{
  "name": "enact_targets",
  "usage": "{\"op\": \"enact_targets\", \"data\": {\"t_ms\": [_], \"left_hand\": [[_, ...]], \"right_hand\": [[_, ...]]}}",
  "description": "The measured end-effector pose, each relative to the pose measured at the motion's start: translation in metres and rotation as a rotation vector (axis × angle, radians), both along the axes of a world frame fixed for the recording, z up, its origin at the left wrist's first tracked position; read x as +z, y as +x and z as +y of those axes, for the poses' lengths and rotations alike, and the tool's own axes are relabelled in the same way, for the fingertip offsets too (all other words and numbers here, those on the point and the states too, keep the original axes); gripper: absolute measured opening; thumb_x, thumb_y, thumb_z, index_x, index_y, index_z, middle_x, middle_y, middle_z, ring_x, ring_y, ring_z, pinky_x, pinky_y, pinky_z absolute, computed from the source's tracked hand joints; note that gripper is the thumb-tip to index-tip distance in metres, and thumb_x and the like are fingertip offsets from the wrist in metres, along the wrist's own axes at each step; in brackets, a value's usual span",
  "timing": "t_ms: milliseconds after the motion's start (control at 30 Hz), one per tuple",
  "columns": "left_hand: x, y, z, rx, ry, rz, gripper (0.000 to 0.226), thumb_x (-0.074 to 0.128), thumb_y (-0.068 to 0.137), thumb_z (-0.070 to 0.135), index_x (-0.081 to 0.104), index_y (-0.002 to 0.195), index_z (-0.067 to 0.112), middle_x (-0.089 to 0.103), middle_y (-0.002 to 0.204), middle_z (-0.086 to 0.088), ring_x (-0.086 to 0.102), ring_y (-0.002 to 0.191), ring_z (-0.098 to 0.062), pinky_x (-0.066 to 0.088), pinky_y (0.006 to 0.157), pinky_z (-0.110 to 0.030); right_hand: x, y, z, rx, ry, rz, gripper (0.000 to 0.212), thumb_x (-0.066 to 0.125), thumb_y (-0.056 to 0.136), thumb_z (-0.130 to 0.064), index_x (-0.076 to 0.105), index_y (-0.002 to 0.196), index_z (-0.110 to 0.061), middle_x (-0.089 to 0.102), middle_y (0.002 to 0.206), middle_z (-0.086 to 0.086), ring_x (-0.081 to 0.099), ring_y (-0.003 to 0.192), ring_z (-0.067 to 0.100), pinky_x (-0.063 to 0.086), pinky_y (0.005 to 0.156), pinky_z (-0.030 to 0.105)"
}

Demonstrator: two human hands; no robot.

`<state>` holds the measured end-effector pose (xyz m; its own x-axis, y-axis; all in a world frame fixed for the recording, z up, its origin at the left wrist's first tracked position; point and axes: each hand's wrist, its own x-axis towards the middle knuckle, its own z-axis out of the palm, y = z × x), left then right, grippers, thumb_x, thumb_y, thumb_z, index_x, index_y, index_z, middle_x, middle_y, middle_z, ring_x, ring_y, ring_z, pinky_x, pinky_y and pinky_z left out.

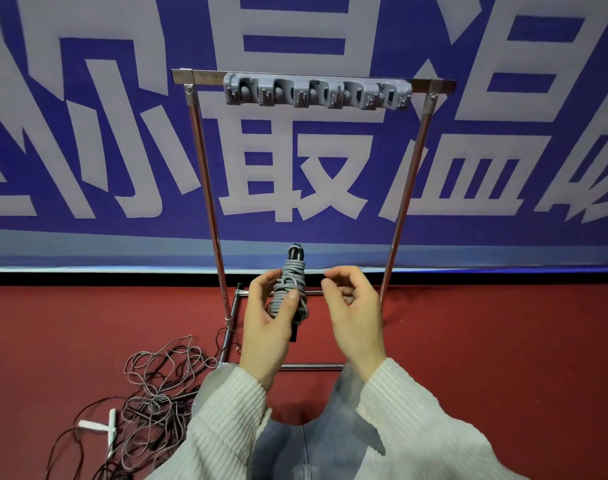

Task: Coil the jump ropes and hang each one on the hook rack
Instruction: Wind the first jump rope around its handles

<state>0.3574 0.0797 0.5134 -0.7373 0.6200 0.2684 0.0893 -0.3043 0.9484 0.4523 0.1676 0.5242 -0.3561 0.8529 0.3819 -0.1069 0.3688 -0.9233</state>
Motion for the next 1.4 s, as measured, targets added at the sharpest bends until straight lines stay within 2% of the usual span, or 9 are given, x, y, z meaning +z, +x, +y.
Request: {"op": "enact_targets", "data": {"t_ms": [133, 300, 467, 633, 767, 1000, 1133, 1333, 1400], "left_hand": [[0.001, -0.005, 0.006, -0.062, -0.008, 0.001, 0.042, 0.064, 0.095, -0.004, 0.053, 0.123, 0.024, 0.064, 0.119, -0.006, 0.066, 0.090, -0.008, 0.056, 0.075, -0.022], [0.001, -0.001, 0.009, -0.131, -0.044, 0.006, 0.039, 0.062, 0.097, 0.001, 0.051, 0.131, 0.016, 0.067, 0.111, -0.007, 0.065, 0.080, -0.018, 0.054, 0.067, -0.025], [0.004, -0.006, 0.013, -0.135, -0.045, -0.023, 0.029, 0.062, 0.099, 0.006, 0.057, 0.126, 0.016, 0.069, 0.108, -0.014, 0.065, 0.077, -0.019, 0.054, 0.063, -0.026], [0.010, -0.018, 0.020, -0.343, 0.086, -0.449, 0.045, 0.061, 0.088, 0.026, 0.060, 0.125, 0.000, 0.067, 0.103, -0.020, 0.065, 0.078, -0.026, 0.054, 0.065, -0.036], [0.019, -0.018, 0.023, -0.430, 0.131, -0.555, 0.040, 0.055, 0.090, 0.028, 0.064, 0.119, 0.001, 0.069, 0.099, -0.015, 0.062, 0.076, -0.021, 0.051, 0.065, -0.035], [0.037, -0.035, 0.046, -0.293, -0.052, -0.236, 0.039, 0.061, 0.097, 0.046, 0.067, 0.113, 0.011, 0.070, 0.090, -0.013, 0.067, 0.077, -0.025, 0.052, 0.065, -0.038], [0.057, -0.054, 0.058, -0.213, -0.151, 0.018, 0.021, 0.064, 0.098, 0.032, 0.067, 0.117, 0.023, 0.074, 0.104, -0.004, 0.072, 0.090, -0.017, 0.057, 0.073, -0.028], [0.101, -0.092, 0.091, -0.162, -0.119, 0.039, 0.020, 0.059, 0.102, 0.033, 0.065, 0.117, 0.021, 0.074, 0.107, -0.002, 0.073, 0.099, -0.022, 0.062, 0.085, -0.042], [0.119, -0.109, 0.104, -0.098, -0.077, 0.049, 0.024, 0.056, 0.103, 0.033, 0.066, 0.115, 0.015, 0.074, 0.106, -0.008, 0.073, 0.096, -0.023, 0.062, 0.077, -0.031]], "right_hand": [[0.004, -0.005, 0.017, 0.093, -0.150, -0.066, 0.016, 0.066, 0.094, -0.028, 0.067, 0.110, -0.030, 0.072, 0.098, -0.004, 0.069, 0.083, 0.013, 0.057, 0.076, 0.032], [0.006, -0.015, 0.015, 0.202, -0.282, -0.006, 0.021, 0.064, 0.099, -0.015, 0.065, 0.119, -0.018, 0.075, 0.100, 0.007, 0.075, 0.090, 0.017, 0.061, 0.081, 0.037], [0.011, -0.013, 0.017, 0.228, -0.271, 0.032, 0.014, 0.062, 0.100, -0.015, 0.065, 0.114, -0.015, 0.077, 0.096, 0.003, 0.072, 0.084, 0.010, 0.056, 0.071, 0.025], [0.024, -0.016, 0.032, 0.227, -0.270, 0.041, 0.020, 0.061, 0.101, -0.024, 0.062, 0.121, -0.024, 0.077, 0.103, 0.004, 0.073, 0.086, 0.019, 0.060, 0.074, 0.034], [0.038, -0.022, 0.042, 0.253, -0.292, 0.017, 0.015, 0.060, 0.102, -0.019, 0.068, 0.115, -0.021, 0.075, 0.093, -0.001, 0.065, 0.070, 0.013, 0.057, 0.068, 0.030], [0.058, -0.037, 0.064, 0.248, -0.273, -0.003, 0.012, 0.065, 0.099, -0.019, 0.076, 0.103, -0.015, 0.073, 0.083, -0.003, 0.063, 0.074, 0.010, 0.056, 0.066, 0.026], [0.074, -0.055, 0.077, 0.261, -0.229, -0.012, 0.014, 0.063, 0.100, -0.018, 0.076, 0.104, -0.013, 0.077, 0.090, 0.003, 0.069, 0.080, 0.015, 0.058, 0.070, 0.028], [0.112, -0.113, 0.101, 0.262, -0.183, -0.013, 0.014, 0.065, 0.099, -0.020, 0.077, 0.103, -0.014, 0.079, 0.094, 0.003, 0.075, 0.090, 0.017, 0.061, 0.078, 0.030], [0.129, -0.138, 0.113, 0.241, -0.143, -0.025, 0.011, 0.068, 0.096, -0.023, 0.076, 0.101, -0.017, 0.079, 0.093, 0.001, 0.075, 0.091, 0.017, 0.062, 0.084, 0.037]]}}
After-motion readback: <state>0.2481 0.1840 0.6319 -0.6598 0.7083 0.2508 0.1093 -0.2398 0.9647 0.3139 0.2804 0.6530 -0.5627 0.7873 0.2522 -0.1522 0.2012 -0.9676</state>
